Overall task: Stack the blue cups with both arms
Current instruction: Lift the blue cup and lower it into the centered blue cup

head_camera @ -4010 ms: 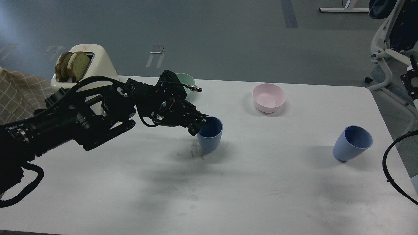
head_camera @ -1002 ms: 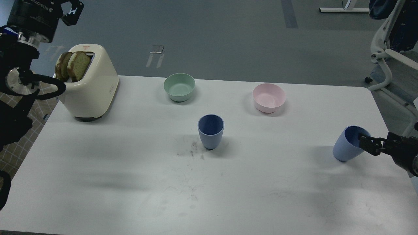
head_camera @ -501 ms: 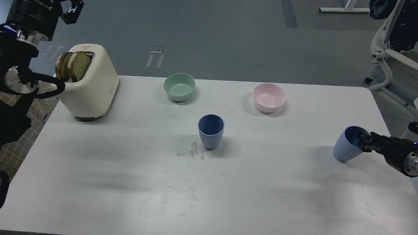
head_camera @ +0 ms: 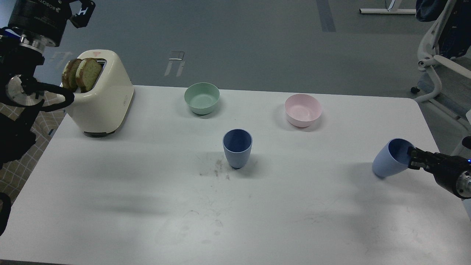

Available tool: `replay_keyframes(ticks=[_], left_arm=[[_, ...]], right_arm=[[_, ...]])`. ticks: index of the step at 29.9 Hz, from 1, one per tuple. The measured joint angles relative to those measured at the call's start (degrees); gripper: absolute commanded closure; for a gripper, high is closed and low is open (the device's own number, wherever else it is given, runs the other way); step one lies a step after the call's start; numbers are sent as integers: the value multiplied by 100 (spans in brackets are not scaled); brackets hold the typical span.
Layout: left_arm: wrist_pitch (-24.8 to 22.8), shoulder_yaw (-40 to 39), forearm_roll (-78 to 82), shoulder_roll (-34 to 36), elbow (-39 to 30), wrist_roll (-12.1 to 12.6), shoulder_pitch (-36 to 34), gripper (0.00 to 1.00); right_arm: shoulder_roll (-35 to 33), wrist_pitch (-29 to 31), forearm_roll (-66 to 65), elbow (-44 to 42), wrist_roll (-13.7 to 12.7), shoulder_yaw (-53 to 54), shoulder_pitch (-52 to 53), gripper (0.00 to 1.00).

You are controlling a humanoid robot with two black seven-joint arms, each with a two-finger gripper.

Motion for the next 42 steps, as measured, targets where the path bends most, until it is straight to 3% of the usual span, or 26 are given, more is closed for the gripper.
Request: replay_keyframes(ticks=[4,11,19,23,29,42], left_arm=[[2,2,0,12,-4,17,-21,2],[-1,67,48,-1,-115,40,-41,2],[14,86,69,-39,-125,18,-46,2],[17,67,69,-58,-122,-1,-69,2],[13,44,69,-65,-119,-11,-68,2],[146,33,61,-201,-235,33,-88,2]], right_arm=[[8,-2,616,320,-10,247,249,100],[324,-3,1365,624,-118,54,1616,100],[1688,0,1358,456,-630,-1789,3313,100],[2121,1,1336,196,-742,-2818,3905,100],[2474,1,1240,-95,-849,-3626,4197,100],[2449,1,1022,-312,-1048,-4245,4435,100]])
